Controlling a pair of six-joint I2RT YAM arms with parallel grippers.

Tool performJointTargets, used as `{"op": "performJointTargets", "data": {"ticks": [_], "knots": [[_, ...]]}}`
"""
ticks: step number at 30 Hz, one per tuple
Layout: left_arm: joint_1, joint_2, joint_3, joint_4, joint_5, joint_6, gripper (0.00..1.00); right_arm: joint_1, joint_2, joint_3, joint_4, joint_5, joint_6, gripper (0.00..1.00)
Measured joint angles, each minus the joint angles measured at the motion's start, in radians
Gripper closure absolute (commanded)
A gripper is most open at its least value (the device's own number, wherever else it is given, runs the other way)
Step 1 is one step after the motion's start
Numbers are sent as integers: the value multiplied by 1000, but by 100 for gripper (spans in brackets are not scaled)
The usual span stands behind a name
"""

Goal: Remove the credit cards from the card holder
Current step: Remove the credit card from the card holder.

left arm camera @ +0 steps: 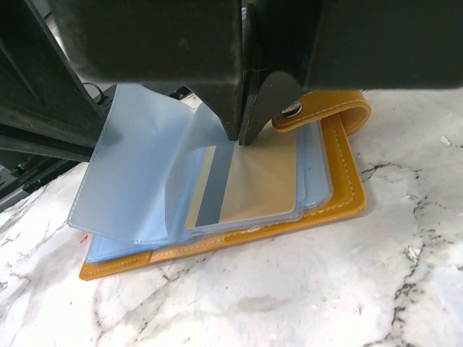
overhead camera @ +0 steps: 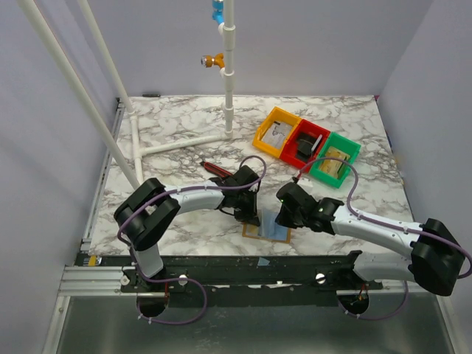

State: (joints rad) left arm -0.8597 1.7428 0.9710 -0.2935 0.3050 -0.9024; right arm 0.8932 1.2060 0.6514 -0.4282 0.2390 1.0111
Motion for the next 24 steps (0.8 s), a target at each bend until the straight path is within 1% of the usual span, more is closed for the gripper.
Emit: {"op": "performJointTargets", "data": {"ticks": [6,9,16,24], "knots": [[-1,18,29,-3,2,5,100,-22,-37,-17,-73,29,2,81],[-8,32,56,-10,3,16,100,-29,-74,-16,-105,51,5,76],[-49,73,120,-24,14,24,100,-31,-143,15,-184,96,10,75],[-95,107,163,-34,32,24,100,-31,-170,42,-207,112,10,75]]}}
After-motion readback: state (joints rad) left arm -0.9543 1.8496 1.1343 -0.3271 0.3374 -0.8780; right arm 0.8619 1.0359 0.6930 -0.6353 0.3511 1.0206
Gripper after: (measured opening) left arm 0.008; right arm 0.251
